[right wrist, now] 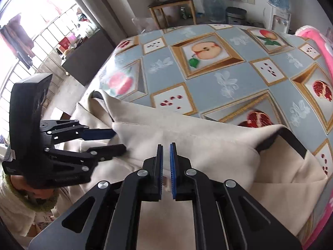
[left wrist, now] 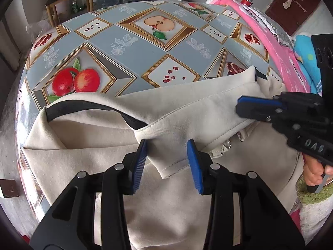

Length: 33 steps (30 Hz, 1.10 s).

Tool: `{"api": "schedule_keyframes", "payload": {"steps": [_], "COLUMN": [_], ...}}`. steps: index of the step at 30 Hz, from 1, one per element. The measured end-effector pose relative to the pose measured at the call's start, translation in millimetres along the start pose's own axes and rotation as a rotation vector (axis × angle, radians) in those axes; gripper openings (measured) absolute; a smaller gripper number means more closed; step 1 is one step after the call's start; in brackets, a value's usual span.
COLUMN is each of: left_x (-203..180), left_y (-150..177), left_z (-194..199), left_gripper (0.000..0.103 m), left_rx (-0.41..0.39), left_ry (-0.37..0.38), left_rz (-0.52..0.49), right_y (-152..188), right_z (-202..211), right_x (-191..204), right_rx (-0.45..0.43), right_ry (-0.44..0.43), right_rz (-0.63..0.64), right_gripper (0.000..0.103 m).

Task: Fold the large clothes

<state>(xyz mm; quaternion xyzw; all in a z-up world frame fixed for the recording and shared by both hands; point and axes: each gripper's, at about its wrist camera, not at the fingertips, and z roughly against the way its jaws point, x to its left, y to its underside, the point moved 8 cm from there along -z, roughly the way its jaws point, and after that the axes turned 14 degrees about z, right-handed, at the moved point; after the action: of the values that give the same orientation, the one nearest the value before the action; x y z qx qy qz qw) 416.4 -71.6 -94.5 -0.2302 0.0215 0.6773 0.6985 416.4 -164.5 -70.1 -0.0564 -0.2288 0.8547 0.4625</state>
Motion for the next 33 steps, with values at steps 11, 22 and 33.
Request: {"api": "schedule_keyframes", "payload": {"steps": [11,22,33], "left_x": [16,20,16], "left_y": [-8,-8,-5], "left_z": [9,-2,-7], "left_gripper": [0.046,0.049,0.041], "left_rx": [0.039,0.094,0.138], "left_ry": [0.091,0.190,0.258], "left_rz": [0.120,0.217,0.280], "right_y": [21,49,61], "right_z": [17,35,16], "right_x": [-8,-79,-78], "right_rx": [0.003,-0.038,-0.005], "right_ry": [-0.041,-0.171,-0.203], "right_rz": [-0.082,-0.446,-0.512], "right_gripper": [0.040,0.053,0.048]}}
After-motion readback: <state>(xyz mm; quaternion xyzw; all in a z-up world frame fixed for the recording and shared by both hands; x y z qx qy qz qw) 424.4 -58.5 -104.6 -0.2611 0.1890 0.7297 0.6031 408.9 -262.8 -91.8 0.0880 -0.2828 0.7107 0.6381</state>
